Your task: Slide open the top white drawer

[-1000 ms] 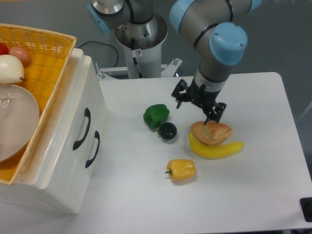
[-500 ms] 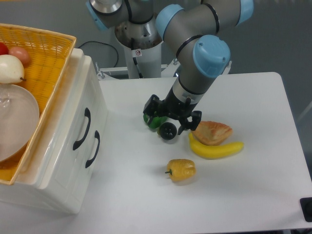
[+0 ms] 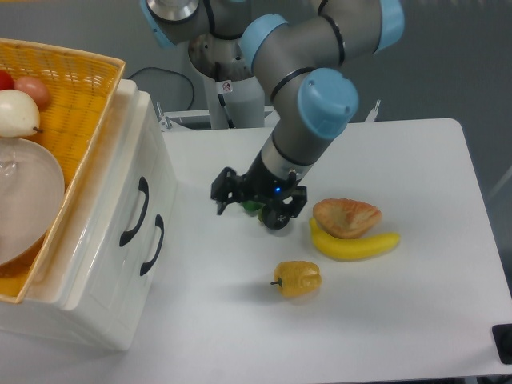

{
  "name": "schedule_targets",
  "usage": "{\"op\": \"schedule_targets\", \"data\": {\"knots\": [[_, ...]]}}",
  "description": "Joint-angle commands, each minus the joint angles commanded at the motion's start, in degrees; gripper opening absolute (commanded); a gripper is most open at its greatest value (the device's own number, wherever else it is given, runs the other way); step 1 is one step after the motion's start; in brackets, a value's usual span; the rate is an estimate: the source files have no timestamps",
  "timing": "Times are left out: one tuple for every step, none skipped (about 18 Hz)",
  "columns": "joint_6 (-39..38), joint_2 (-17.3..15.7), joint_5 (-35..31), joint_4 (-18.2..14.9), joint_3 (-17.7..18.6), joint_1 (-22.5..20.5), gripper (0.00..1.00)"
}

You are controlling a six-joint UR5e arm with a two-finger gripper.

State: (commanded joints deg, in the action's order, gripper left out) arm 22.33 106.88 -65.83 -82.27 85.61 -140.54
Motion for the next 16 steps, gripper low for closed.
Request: {"op": "schedule_targets", "data": {"knots": [[-0.17,0.00,-0.09,-0.09,0.09,0.44,1.00],[-0.18,-0.17,-0.18,-0.17,0.09,0.97,1.00],[-0.26,-0.26,-0.18,-0.26,0.26,1.58,1.00],[-0.26,-0.26,-0.26,-0.26,0.26,2.02,1.00],[-0.26,-0.35,-0.26,-0.26,0.26,2.55,1.00],[-0.26,-0.35,-0.18,-0.26,0.26,2.82,1.00],[-0.26,-0.35,-0.18,-0.26,0.26,3.08,1.00],[-0.18,-0.26,-0.26,-0.26,0.26,4.04,1.00],[-0.09,-0.18,-0.26,-0.26,0.35,5.01,1.00],[0.09,-0.09,-0.26,-0.18,0.26,5.28,1.00],[0.35,-0.09,-0.26,-0.26,0.35,5.54,1.00],[0.52,-0.17,-0.18,-0.26,0.35,5.63,1.00],[0.61,-0.26,-0.18,-0.52,0.35,5.63,1.00],[0.88,-0.26,-0.18,-0.53,0.26,5.98,1.00],[1.40,-0.35,-0.18,-0.61,0.35,6.42,1.00],[1.93,-0.35,-0.18,-0.62,0.35,6.51,1.00]]}}
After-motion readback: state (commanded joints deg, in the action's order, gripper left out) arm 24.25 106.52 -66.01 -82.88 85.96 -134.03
